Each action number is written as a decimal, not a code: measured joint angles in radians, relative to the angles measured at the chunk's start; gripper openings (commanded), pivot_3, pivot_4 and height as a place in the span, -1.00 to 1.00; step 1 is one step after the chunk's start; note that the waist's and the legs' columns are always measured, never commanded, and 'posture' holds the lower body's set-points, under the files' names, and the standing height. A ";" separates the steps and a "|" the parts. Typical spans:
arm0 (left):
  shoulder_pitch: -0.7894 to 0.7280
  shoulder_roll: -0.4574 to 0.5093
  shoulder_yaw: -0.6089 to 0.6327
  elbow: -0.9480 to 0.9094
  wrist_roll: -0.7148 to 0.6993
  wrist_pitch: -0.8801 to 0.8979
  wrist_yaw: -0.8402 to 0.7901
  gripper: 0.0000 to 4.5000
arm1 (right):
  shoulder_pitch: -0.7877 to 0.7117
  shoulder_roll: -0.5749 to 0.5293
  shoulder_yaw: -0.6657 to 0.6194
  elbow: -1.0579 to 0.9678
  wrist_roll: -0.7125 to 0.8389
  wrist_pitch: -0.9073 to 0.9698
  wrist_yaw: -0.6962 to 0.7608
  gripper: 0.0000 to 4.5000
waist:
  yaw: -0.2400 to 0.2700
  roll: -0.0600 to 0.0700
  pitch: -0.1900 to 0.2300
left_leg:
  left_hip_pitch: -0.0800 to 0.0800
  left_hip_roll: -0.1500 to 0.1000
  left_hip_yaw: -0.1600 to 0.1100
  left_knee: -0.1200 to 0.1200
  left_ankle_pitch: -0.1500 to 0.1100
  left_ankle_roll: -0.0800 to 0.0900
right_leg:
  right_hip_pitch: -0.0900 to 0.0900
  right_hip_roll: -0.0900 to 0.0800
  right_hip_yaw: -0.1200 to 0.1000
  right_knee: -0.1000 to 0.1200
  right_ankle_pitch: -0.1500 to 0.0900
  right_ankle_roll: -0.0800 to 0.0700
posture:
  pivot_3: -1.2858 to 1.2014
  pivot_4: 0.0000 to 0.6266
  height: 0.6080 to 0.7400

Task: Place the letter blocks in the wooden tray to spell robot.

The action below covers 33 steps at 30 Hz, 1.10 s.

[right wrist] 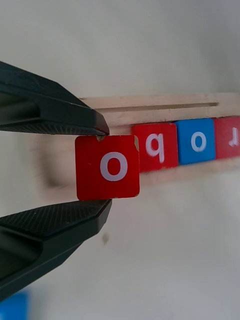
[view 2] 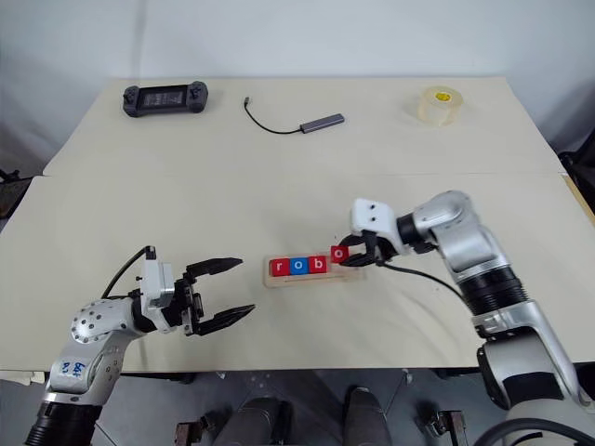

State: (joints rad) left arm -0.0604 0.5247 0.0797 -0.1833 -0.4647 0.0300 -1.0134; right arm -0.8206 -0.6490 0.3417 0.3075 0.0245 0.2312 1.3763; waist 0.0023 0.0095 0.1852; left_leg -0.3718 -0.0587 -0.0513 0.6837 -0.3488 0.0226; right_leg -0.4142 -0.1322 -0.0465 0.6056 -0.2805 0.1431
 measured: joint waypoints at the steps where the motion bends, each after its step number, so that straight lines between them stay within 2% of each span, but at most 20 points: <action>1: 0.001 0.000 0.000 0.000 0.000 0.000 0.004 1.00 | 0.000 0.000 0.006 0.004 -0.010 -0.010 0.000 -0.35 | 0.000 0.000 0.000 | 0.000 0.000 0.000 0.000 0.000 0.000 | 0.000 0.000 0.000 0.000 0.000 0.000 | 0.03 -0.52 1.00; 6: 0.012 0.001 0.000 -0.002 0.000 0.000 0.017 1.00 | 0.000 0.011 0.006 0.009 -0.021 -0.014 -0.008 -0.35 | -0.005 0.000 0.000 | 0.000 0.001 0.000 0.000 0.000 0.000 | 0.000 0.001 0.000 0.000 0.000 0.000 | 0.03 -0.52 1.00; 14: 0.020 0.001 0.000 -0.006 0.000 -0.010 0.034 1.00 | 0.000 0.024 0.002 -0.021 -0.005 0.036 -0.005 0.78 | -0.005 0.000 0.000 | 0.000 0.001 0.000 0.000 0.000 0.000 | 0.000 0.001 0.000 0.000 0.000 0.000 | 0.03 -0.52 1.00; 17: 0.020 0.001 0.000 -0.006 0.000 -0.013 0.039 1.00 | 0.000 0.017 -0.020 -0.031 0.012 0.047 -0.005 0.78 | -0.004 0.000 0.000 | 0.000 0.000 0.000 0.000 0.000 0.000 | 0.000 0.000 0.000 0.000 0.000 0.000 | 0.03 -0.52 1.00; 22: 0.020 0.001 0.000 -0.005 0.001 -0.021 0.040 1.00 | 0.003 -0.051 -0.048 -0.030 0.014 0.054 -0.005 0.03 | -0.004 0.000 0.000 | 0.000 0.000 0.000 0.000 0.000 0.000 | 0.000 0.000 0.000 0.000 0.000 0.000 | 0.03 -0.52 1.00; 28: 0.024 0.001 0.000 -0.005 0.001 -0.027 0.052 1.00 | 0.032 -0.056 -0.051 0.009 -0.009 0.043 -0.026 -0.92 | -0.006 0.000 0.000 | 0.001 0.001 0.001 0.000 0.000 0.000 | 0.000 0.001 0.000 0.000 0.000 0.000 | 0.03 -0.52 1.00; 29: 0.027 0.001 0.000 -0.005 0.001 -0.027 0.053 1.00 | 0.034 -0.056 -0.050 0.012 -0.014 0.035 -0.029 -0.98 | -0.006 0.000 0.000 | 0.001 0.001 0.001 0.000 0.000 0.000 | 0.000 0.001 0.000 0.000 0.000 0.000 | 0.03 -0.52 1.00; 33: 0.028 0.001 0.000 -0.006 0.001 -0.027 0.055 1.00 | 0.035 -0.044 -0.045 0.012 -0.021 0.029 -0.038 -0.98 | -0.005 0.000 0.000 | 0.001 0.001 0.001 0.000 0.000 0.000 | 0.000 0.001 0.000 0.000 0.000 0.000 | 0.03 -0.52 1.00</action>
State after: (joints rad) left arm -0.0322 0.5260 0.0799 -0.1889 -0.4636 0.0026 -0.9583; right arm -0.7856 -0.6928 0.2969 0.3192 0.0039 0.2606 1.3384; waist -0.0029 0.0095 0.1852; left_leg -0.3712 -0.0581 -0.0507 0.6834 -0.3489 0.0225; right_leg -0.4139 -0.1315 -0.0464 0.6058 -0.2805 0.1430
